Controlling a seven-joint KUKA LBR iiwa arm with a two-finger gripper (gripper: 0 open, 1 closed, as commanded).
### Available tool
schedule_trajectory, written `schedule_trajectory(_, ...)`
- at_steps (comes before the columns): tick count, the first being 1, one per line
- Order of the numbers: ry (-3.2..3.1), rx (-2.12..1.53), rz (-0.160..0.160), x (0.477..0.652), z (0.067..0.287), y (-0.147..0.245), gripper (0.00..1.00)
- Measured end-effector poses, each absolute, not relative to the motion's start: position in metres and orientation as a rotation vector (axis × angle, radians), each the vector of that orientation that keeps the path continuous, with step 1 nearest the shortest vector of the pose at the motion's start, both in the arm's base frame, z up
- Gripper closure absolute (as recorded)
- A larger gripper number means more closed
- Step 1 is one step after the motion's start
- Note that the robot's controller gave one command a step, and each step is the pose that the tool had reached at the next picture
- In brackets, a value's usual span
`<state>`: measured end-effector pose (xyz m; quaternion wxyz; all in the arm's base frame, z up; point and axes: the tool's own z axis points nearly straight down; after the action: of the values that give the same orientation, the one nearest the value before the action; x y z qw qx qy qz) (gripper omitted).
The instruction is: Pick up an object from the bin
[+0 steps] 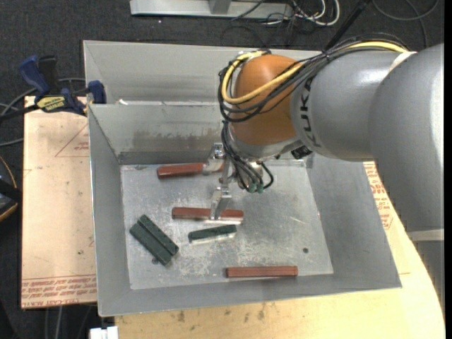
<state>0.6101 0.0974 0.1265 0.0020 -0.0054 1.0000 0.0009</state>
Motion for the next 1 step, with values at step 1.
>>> schedule_trajectory(1, 3.142, -0.056, 0.001, 0.5758, 0.0847, 0.1198, 1.00)
